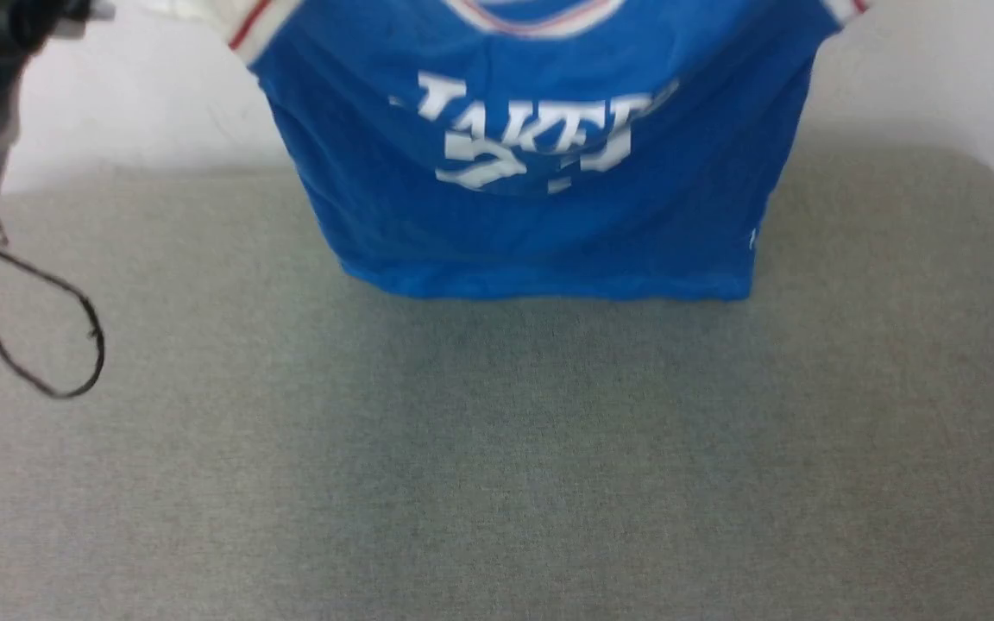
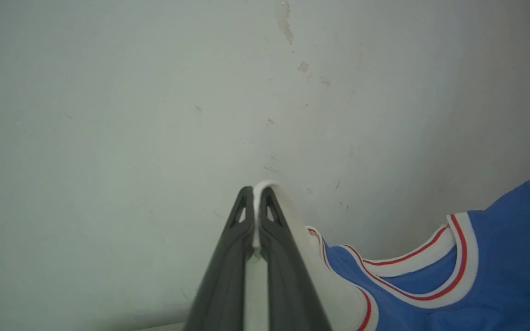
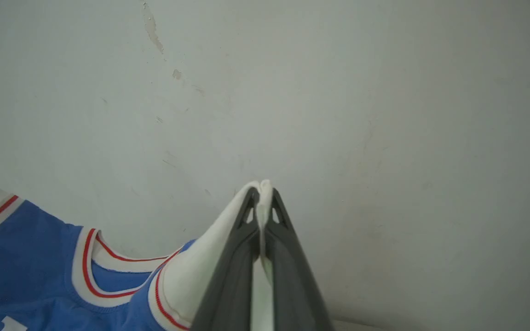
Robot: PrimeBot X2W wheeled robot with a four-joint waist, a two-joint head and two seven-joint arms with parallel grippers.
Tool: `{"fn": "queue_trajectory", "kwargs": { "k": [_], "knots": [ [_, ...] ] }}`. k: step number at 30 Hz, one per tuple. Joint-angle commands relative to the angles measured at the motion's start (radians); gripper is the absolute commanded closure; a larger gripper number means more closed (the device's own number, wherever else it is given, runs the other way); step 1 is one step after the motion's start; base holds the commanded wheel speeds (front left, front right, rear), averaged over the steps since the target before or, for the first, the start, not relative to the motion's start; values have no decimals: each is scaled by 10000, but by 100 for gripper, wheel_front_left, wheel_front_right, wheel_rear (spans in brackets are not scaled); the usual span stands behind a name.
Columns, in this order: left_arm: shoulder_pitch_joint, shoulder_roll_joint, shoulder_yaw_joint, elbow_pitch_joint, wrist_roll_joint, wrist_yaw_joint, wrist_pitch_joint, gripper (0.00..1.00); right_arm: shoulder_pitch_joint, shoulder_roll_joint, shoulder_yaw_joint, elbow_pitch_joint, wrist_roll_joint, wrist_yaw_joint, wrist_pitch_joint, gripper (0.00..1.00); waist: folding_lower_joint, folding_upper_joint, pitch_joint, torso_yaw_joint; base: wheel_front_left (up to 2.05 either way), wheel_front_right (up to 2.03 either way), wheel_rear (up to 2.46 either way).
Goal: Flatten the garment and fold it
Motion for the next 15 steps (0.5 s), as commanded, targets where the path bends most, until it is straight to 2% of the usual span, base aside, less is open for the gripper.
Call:
{"fn": "queue_trajectory", "kwargs": {
  "k": [1, 7, 13, 15],
  "knots": [
    [-338, -55, 119, -90, 18, 179, -44, 100, -345, 49, -95, -5, -72, -7, -30, 100, -1, -1, 924, -99, 0, 0, 0],
    [-2016, -415, 313, 228, 888, 730, -767, 100, -2000, 190, -330, 435, -802, -7, -726, 100, -1, -1, 2793, -293, 0, 0, 0],
    [-3948, -1170, 625, 1031, 1752, 1069, -2530, 100, -3838, 311, -387, 1377, -1521, -7, -2323, 100, -1, -1, 4196, -306, 0, 0, 0],
    [-4436, -1316, 676, 1173, 1971, 1046, -3084, 100, -4381, 335, -482, 1706, -1633, -7, -2794, 100, -1, -1, 4521, -272, 0, 0, 0]
  ]
}}
